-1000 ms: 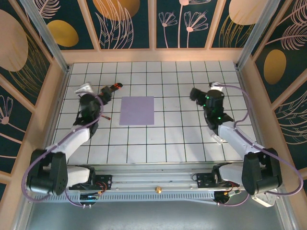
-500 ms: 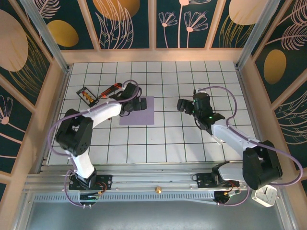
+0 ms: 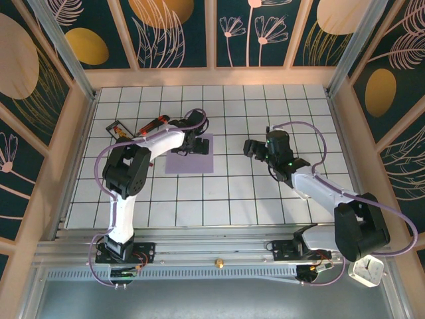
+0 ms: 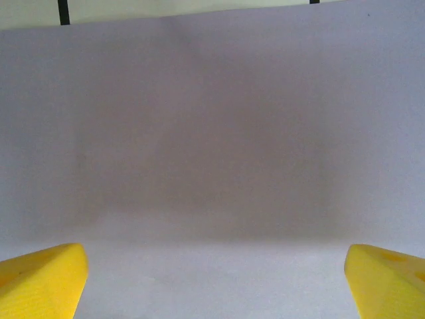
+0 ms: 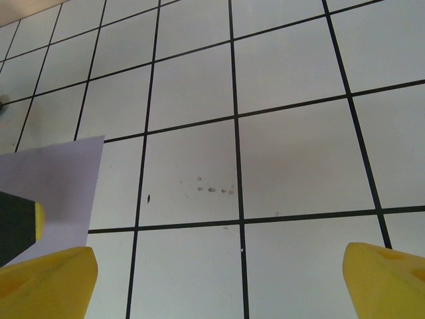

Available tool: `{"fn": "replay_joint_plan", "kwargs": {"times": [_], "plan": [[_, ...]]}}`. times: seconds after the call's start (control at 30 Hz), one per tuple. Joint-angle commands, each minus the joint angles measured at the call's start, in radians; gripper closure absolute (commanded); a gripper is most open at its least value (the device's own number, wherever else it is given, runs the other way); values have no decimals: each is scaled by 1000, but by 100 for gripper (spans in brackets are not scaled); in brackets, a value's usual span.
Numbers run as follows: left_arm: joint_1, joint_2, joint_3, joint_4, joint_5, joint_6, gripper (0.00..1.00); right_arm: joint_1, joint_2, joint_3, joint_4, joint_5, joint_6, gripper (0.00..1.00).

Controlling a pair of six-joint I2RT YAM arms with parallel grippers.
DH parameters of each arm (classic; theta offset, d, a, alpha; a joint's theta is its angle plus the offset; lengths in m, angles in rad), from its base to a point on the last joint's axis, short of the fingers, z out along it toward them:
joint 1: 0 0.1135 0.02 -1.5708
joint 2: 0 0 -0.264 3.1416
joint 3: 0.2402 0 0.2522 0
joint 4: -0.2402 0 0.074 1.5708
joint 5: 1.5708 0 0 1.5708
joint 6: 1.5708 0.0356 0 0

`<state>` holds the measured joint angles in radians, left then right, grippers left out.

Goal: Fold a paper plane with a square sheet of paper (pick it up from the middle)
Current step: First fold the square sheet of paper in half at the center of the table.

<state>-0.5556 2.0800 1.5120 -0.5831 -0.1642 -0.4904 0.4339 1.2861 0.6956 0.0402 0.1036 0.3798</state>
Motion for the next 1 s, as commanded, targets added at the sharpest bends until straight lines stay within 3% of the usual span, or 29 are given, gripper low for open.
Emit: {"fn": "replay_joint_plan", "kwargs": {"times": [0.0,0.97], "plan": [[1,21,33,-71,2,3,1,7,14,-20,33,-5,-9,4],[9,46,-99,9,63,-19,2,7,69,-24,62,-50,17,4]]}}
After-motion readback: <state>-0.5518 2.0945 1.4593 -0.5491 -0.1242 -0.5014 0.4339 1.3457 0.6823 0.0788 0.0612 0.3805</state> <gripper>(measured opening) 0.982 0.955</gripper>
